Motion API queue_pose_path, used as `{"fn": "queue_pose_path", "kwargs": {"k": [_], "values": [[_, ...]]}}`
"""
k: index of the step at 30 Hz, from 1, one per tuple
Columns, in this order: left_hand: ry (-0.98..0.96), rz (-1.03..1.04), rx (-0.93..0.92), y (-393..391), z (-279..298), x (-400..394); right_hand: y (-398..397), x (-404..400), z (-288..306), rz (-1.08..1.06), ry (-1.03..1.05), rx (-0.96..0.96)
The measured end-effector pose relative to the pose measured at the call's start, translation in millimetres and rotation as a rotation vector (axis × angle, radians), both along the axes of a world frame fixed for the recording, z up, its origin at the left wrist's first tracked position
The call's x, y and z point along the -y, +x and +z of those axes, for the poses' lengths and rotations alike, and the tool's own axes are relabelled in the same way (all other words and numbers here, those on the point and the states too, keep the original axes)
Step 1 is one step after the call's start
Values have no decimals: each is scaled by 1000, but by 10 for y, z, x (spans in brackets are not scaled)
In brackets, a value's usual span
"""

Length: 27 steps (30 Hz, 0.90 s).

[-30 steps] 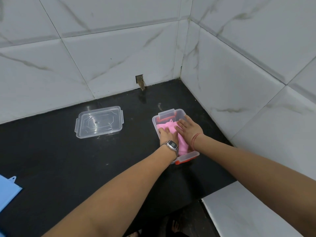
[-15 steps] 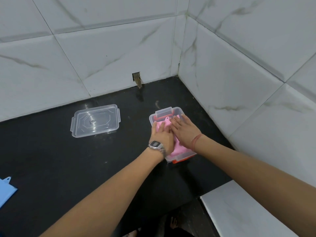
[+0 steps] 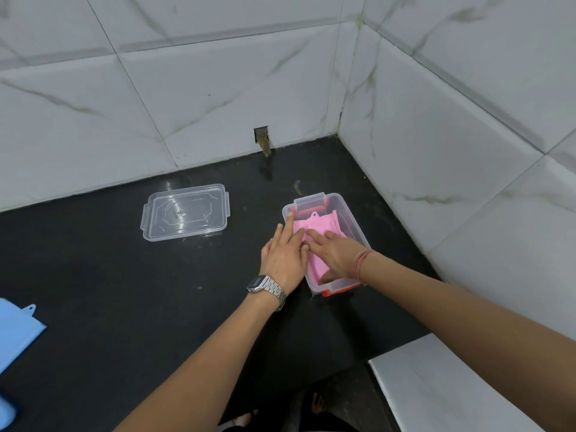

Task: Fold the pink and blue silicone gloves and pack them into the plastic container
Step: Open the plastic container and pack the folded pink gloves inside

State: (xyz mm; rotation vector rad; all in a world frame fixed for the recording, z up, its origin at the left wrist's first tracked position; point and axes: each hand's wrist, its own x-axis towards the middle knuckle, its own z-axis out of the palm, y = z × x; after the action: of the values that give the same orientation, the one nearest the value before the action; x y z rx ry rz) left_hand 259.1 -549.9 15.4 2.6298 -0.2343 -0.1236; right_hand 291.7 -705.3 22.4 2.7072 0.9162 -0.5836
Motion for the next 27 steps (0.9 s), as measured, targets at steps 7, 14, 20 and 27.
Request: {"fn": "queue_pose_path", "kwargs": {"k": [7, 14, 20, 27], "values": [[-44, 2, 15, -32, -51, 14, 10, -10, -41, -34, -76, 23], [-71, -3, 54, -64, -69, 45, 21, 29, -2, 41, -136, 145], [-193, 3, 50, -77, -71, 105, 85, -3, -3, 102, -251, 151], [-165, 0, -4, 61, 16, 332, 290, 112, 73, 114, -401, 112]]}}
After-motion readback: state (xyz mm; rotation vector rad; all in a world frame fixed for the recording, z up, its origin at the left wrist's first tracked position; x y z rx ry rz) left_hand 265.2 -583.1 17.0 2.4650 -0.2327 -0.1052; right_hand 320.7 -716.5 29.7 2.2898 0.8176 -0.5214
